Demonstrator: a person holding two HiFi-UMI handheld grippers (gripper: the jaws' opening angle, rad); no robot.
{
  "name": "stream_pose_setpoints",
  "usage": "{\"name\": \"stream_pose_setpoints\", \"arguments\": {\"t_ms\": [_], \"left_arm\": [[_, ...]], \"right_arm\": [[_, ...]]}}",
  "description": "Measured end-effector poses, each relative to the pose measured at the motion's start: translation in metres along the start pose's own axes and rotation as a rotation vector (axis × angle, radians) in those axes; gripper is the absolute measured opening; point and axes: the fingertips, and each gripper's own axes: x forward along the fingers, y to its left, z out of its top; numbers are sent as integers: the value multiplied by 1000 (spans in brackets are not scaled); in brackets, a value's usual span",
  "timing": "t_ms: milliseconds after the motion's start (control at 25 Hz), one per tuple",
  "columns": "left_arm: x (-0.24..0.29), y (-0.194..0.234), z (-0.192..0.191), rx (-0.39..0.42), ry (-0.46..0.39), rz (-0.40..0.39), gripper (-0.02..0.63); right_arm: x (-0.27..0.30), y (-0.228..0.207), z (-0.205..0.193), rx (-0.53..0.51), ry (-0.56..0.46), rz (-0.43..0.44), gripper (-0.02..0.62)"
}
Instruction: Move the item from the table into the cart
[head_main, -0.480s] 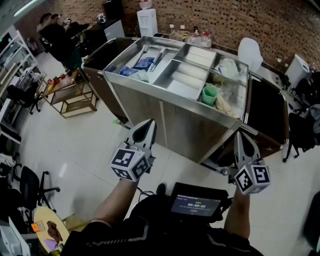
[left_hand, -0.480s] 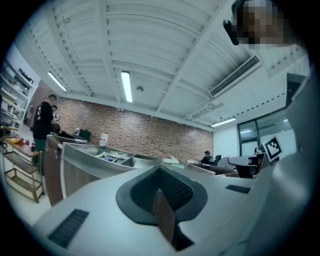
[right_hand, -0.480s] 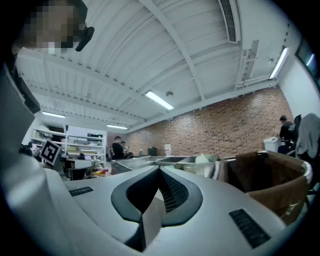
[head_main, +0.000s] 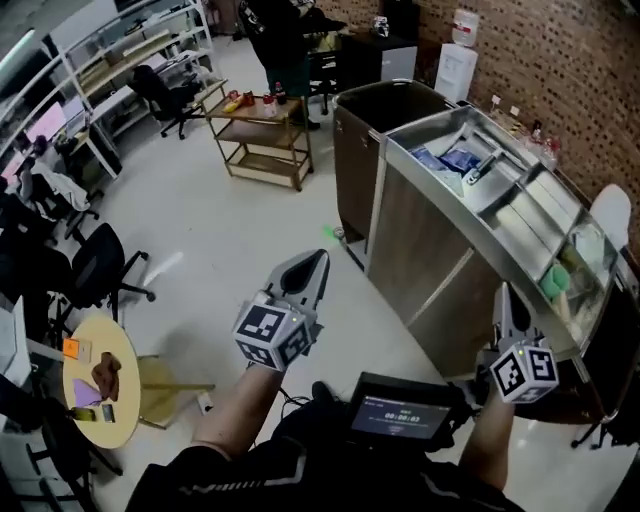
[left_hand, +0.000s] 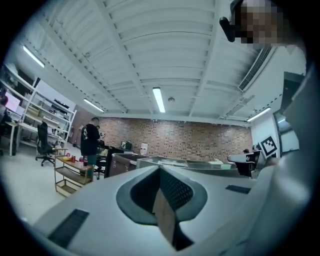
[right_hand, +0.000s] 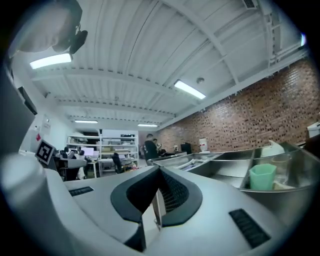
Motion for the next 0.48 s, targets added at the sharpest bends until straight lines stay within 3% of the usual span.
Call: {"name": "stream_pose_setpoints", "arguments": {"t_ms": [240,480], "left_arm": [[-55,174,11,-31,-25,116,0],[-101,260,20,-58,-68,229,0]], "right_arm": [[136,143,-14,-21,3,125,0],[216,243,-28,-30,33,270,0]]}}
